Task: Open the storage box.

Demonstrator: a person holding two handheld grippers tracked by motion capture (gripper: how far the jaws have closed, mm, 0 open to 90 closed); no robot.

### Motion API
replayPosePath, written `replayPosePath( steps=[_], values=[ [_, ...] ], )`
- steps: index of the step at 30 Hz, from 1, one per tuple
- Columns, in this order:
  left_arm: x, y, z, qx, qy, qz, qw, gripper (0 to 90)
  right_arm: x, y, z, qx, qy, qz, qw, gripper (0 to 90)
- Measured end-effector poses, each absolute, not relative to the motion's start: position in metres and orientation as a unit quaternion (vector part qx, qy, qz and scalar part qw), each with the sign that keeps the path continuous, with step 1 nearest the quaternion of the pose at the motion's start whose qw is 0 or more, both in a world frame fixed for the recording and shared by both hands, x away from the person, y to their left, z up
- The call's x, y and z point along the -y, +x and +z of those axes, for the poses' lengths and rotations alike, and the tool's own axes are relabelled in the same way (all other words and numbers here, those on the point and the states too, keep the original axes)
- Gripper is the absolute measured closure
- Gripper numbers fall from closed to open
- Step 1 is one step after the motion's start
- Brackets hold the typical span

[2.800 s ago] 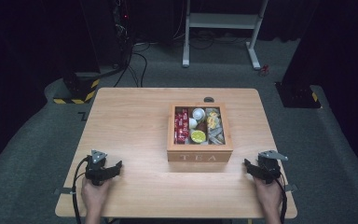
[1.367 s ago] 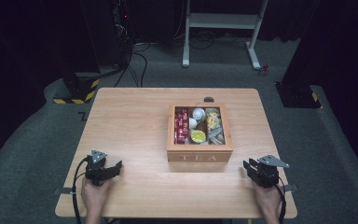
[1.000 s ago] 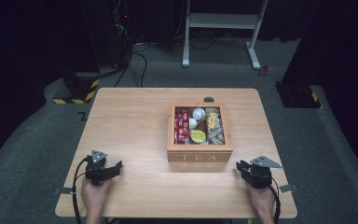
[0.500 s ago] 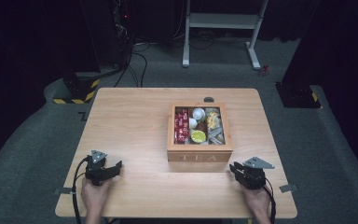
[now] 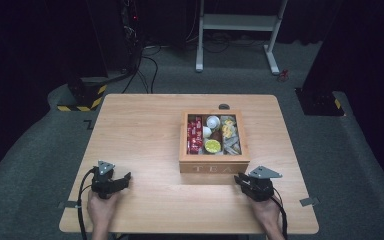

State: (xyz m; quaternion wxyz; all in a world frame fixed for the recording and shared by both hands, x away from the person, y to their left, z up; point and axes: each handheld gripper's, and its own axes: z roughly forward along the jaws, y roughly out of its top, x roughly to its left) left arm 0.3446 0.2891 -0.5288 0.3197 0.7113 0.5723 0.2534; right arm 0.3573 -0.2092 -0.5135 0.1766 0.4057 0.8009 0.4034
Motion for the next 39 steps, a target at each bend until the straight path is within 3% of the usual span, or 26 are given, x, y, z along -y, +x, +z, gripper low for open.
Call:
replayPosePath(
  steps=[39],
  values=[
    [-0.29, 0.344, -0.529, -0.573, 0.71, 0.251, 0.322, 24.5, 0.179, 0.373, -0.501, -0.802, 0.382, 0.427, 0.165, 85.1]
  ],
)
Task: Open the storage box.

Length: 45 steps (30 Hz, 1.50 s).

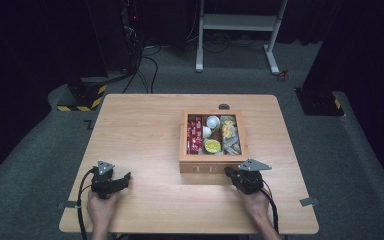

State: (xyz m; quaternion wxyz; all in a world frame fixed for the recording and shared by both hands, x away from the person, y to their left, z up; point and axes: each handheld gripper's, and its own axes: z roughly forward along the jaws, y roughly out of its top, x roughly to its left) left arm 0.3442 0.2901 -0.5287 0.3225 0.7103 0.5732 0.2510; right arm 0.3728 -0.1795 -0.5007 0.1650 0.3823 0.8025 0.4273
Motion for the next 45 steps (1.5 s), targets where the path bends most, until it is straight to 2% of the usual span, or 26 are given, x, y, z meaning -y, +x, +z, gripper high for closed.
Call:
replayPosePath(
  steps=[45],
  values=[
    [-0.29, 0.344, -0.529, -0.573, 0.71, 0.252, 0.322, 24.5, 0.17, 0.375, -0.477, -0.801, 0.361, 0.442, 0.185, 89.2]
  ],
)
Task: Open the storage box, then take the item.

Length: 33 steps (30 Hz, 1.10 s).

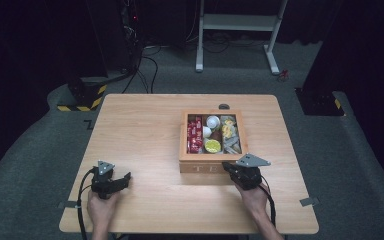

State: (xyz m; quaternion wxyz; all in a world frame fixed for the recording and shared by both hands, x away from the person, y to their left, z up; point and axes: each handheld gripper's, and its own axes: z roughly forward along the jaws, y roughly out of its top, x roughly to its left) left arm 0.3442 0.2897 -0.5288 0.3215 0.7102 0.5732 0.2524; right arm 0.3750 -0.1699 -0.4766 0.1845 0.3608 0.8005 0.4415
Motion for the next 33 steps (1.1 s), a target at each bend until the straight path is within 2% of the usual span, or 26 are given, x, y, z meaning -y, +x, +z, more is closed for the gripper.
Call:
replayPosePath(
  steps=[33],
  values=[
    [-0.289, 0.344, -0.529, -0.572, 0.712, 0.252, 0.32, 24.2, 0.169, 0.39, -0.429, -0.794, 0.337, 0.462, 0.205, 89.4]
  ],
)
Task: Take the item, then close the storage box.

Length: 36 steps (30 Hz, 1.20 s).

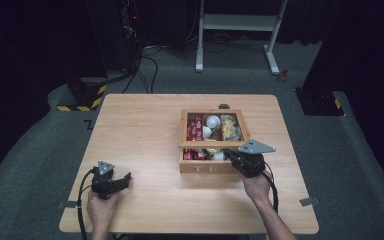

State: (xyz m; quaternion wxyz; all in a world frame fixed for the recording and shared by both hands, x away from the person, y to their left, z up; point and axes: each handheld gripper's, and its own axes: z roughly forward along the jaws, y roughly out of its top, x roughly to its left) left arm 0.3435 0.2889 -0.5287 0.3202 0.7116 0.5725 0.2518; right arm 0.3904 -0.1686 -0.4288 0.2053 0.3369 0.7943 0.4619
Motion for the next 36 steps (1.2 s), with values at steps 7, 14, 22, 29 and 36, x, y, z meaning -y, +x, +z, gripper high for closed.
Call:
replayPosePath(
  steps=[7, 14, 22, 29, 36],
  values=[
    [-0.289, 0.344, -0.529, -0.572, 0.711, 0.253, 0.32, 24.1, 0.17, 0.394, -0.419, -0.792, 0.335, 0.465, 0.209, 89.3],
    [-0.289, 0.344, -0.529, -0.572, 0.711, 0.253, 0.321, 24.1, 0.175, 0.399, -0.41, -0.789, 0.336, 0.47, 0.209, 89.4],
    [-0.287, 0.344, -0.529, -0.572, 0.713, 0.252, 0.317, 21.7, 0.181, 0.407, -0.403, -0.785, 0.349, 0.47, 0.202, 89.2],
    [-0.285, 0.345, -0.529, -0.569, 0.717, 0.248, 0.316, 17.5, 0.186, 0.41, -0.396, -0.78, 0.352, 0.475, 0.208, 89.1],
    [-0.275, 0.348, -0.522, -0.57, 0.715, 0.221, 0.34, 20.1, 0.192, 0.412, -0.393, -0.776, 0.357, 0.477, 0.206, 89.0]
  ],
)
